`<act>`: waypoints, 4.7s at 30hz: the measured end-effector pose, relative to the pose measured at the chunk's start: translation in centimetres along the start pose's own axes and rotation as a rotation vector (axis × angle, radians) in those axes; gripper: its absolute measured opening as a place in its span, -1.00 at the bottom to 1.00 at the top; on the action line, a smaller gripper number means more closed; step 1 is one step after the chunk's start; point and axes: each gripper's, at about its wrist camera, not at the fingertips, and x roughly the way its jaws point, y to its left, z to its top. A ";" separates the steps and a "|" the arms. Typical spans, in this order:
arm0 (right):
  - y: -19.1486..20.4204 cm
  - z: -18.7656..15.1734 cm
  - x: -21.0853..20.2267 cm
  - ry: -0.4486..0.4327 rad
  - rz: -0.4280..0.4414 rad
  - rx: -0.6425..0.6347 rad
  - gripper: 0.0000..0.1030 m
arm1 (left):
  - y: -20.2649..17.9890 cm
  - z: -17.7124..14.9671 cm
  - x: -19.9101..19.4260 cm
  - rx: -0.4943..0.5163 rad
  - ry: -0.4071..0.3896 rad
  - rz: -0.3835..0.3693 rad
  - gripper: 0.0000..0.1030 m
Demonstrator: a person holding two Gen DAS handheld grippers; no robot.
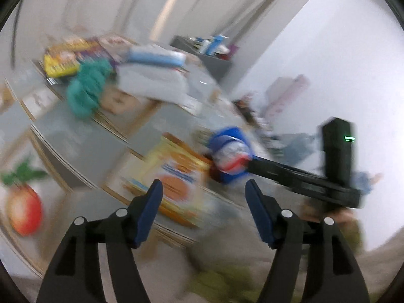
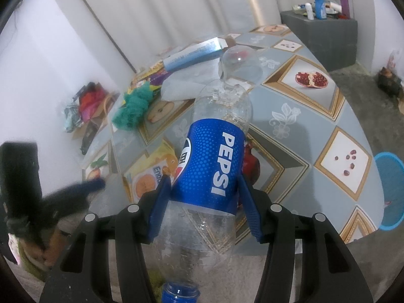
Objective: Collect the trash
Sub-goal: 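Lift the Enaak bag with the left gripper while the right gripper carries the bottle toward the wastebasket, then open both grippers over the blue wastebasket to drop bag and bottle, then swing both tools back toward the table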
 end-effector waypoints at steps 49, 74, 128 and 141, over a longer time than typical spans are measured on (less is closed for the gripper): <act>-1.3 -0.1 -1.6 -0.025 0.016 0.039 0.07 | -3.2 -1.8 3.2 0.222 -0.016 0.326 -0.85; -21.4 -5.3 -15.3 -0.351 -0.223 0.505 0.08 | -25.8 7.7 14.7 0.686 -0.022 -0.022 -0.86; -32.3 -9.5 -12.9 -0.312 -0.463 0.735 0.39 | -29.7 10.4 21.0 0.654 0.034 -0.086 0.33; -22.4 -4.4 -12.2 -0.312 -0.349 0.485 0.39 | -11.3 6.9 5.4 0.378 -0.112 0.151 0.33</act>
